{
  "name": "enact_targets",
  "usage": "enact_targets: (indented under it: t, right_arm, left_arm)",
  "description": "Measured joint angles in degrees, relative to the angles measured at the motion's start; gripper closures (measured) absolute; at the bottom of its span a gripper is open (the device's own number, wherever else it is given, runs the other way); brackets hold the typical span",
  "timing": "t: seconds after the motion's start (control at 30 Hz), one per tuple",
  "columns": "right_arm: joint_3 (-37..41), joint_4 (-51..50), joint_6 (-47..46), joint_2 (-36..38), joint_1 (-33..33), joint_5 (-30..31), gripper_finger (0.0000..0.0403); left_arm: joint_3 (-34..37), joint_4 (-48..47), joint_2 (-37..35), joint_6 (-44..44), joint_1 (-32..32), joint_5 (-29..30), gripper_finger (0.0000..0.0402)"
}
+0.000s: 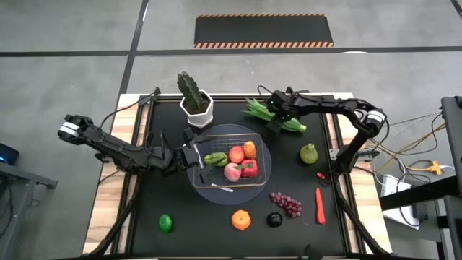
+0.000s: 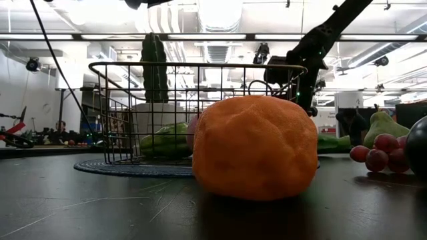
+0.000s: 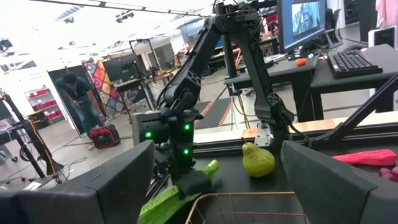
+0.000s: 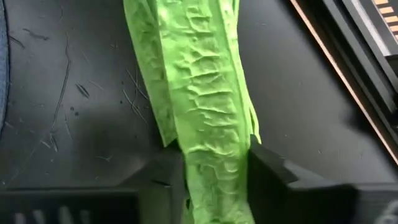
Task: Build produce basket
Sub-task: Put the celtuce into the wire basket
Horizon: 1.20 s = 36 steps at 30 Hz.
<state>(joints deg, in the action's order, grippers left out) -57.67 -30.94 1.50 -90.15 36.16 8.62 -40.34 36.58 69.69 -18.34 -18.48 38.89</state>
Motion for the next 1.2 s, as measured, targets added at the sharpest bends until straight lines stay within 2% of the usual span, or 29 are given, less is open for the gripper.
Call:
enact_targets:
  t: [0.13, 0.27, 0.43, 0.57, 0.73, 0.8, 0.93, 1.07, 1.2]
  right_arm:
    - [0.07, -0.05, 0.09, 1.31, -0.02, 0.03, 0.0333]
    - [0.08, -0.05, 0.21, 5.25, -0.17, 0.12, 0.0366]
    - [0.09, 0.07, 0.66, 13.61, -1.36, -0.23, 0.0378]
    - [0.41, 4.44, -0.55, 21.60, -3.31, -6.46, 0.0378]
    - [4.94, 20.64, -3.80, 31.05, -7.89, -18.19, 0.0378]
    - [8.04, 28.90, -5.81, 33.98, -10.45, -21.04, 0.0378]
    - [15.12, 45.38, -7.76, 37.40, -16.14, -22.14, 0.0378]
    - [21.08, 61.46, -9.53, 37.19, -21.08, -22.14, 0.0378]
    - [24.21, 71.46, -9.47, 35.23, -24.58, -22.17, 0.0378]
  left_arm:
    - [0.11, 0.00, 0.00, 0.02, 0.00, 0.00, 0.0071]
    - [0.14, 0.00, 0.02, 0.02, 0.00, -0.02, 0.0071]
    - [0.15, 0.08, 0.02, 0.02, 0.02, -0.33, 0.0071]
    - [0.15, 0.81, 0.02, 0.50, 0.02, -0.31, 0.0071]
    - [0.15, 0.62, 0.02, 1.74, 0.02, -0.28, 0.0071]
    - [0.15, 0.67, 0.17, 2.77, 0.05, -0.84, 0.0071]
    - [0.15, 4.88, 1.92, 3.05, 0.38, -1.80, 0.0071]
    - [0.15, 12.74, 5.57, 3.03, 1.41, -2.75, 0.0071]
    - [0.13, 23.36, 10.32, 2.99, 3.23, -6.35, 0.0071]
